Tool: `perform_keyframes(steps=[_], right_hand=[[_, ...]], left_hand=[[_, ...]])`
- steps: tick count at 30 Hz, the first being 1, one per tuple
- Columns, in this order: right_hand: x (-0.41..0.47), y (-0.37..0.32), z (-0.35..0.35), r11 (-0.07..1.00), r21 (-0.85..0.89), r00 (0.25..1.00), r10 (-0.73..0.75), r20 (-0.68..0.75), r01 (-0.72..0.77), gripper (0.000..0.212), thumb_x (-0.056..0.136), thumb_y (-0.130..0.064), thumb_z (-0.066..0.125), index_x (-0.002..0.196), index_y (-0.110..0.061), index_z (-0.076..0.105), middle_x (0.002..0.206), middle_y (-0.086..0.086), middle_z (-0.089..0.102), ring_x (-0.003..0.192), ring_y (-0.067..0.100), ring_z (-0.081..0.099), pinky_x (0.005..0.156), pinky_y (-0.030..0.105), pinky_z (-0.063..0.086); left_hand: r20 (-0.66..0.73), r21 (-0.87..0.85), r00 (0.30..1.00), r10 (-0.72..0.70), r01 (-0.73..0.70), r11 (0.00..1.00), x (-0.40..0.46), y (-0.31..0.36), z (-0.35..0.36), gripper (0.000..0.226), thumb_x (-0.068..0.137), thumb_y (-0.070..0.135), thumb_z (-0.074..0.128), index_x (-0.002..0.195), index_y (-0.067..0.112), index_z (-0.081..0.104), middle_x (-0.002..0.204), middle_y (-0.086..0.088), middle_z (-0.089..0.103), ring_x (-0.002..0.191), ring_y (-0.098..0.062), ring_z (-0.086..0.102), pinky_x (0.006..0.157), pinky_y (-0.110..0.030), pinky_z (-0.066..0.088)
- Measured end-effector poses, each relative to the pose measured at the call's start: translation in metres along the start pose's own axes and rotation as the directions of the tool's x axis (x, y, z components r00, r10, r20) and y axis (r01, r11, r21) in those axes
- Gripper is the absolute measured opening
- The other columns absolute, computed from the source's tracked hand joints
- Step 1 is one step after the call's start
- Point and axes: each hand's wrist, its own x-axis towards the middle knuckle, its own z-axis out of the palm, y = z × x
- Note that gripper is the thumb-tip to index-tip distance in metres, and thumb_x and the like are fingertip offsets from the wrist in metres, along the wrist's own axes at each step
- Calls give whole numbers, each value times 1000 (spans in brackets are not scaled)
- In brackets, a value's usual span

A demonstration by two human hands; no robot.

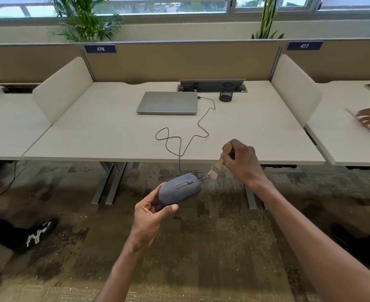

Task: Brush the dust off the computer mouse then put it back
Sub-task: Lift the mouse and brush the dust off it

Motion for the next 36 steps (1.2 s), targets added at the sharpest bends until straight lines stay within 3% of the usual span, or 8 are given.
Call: perform_keyframes(steps=[3, 8, 11, 17, 21, 26, 31, 36], right_hand=[[-2, 3, -1, 1000, -13, 998, -17, -52, 16, 3, 96, -10, 61, 96, -8, 62, 76, 1, 65, 64, 17, 61, 53, 15, 41], [-10, -23, -9, 979, 127, 986, -150, -67, 158, 11, 93, -5, 66, 102, -10, 63, 86, 2, 72, 77, 17, 73, 71, 40, 62], [-17, -42, -13, 944, 209, 966, -257, -22, 256, 17, 92, 4, 64, 101, -10, 64, 86, -1, 72, 81, 10, 72, 73, 36, 62], [-34, -55, -17, 909, 209, 910, -392, 133, 360, 14, 91, 9, 61, 95, -4, 65, 75, -10, 63, 73, -8, 63, 61, 6, 42], [-39, -50, -25, 922, 185, 909, -373, 188, 340, 19, 91, 10, 60, 94, -8, 64, 76, -7, 65, 75, -3, 65, 63, 8, 45], [-35, -52, -32, 924, 162, 910, -373, 180, 347, 22, 91, 9, 59, 94, -11, 64, 80, -1, 69, 77, 10, 68, 65, 32, 57], [-30, -72, -21, 885, 156, 882, -457, 114, 438, 11, 92, 4, 63, 95, -7, 65, 76, -5, 65, 68, 0, 61, 59, 14, 45], [-40, -71, -10, 863, 86, 836, -504, 215, 498, 18, 92, 3, 62, 98, -14, 65, 77, -6, 63, 65, 2, 55, 56, 17, 41]], left_hand=[[-29, 15, 999, 14, -14, 1000, 0, -3, -1, 73, 64, 1, 83, 131, 14, 58, 121, -7, 71, 114, -21, 67, 89, -28, 57], [-42, 28, 999, 18, -17, 999, 2, -7, -2, 74, 65, -6, 80, 134, 10, 57, 122, -8, 71, 114, -21, 67, 89, -25, 57], [-34, 29, 999, 13, -13, 1000, 3, -7, 1, 76, 65, -5, 80, 135, 9, 56, 123, -9, 70, 115, -21, 67, 88, -26, 57], [-62, 30, 998, 22, -20, 999, 5, -4, 2, 78, 65, -3, 81, 137, 8, 54, 123, -8, 70, 115, -20, 67, 90, -29, 57], [-68, 27, 997, 24, -22, 999, 2, -4, 3, 76, 63, -1, 80, 133, 14, 56, 118, -2, 73, 114, -19, 67, 91, -28, 57], [-86, 10, 996, 18, -17, 1000, 2, -2, 1, 74, 64, -1, 79, 132, 15, 56, 117, 0, 74, 113, -18, 68, 91, -29, 57], [-73, 26, 997, 12, -10, 1000, 2, 1, 4, 79, 63, 1, 80, 137, 7, 53, 114, 3, 74, 112, -18, 68, 94, -35, 55], [-90, 37, 995, 33, -29, 999, 1, 4, 5, 77, 65, 0, 80, 137, 8, 53, 116, 4, 73, 112, -18, 68, 95, -33, 55]])
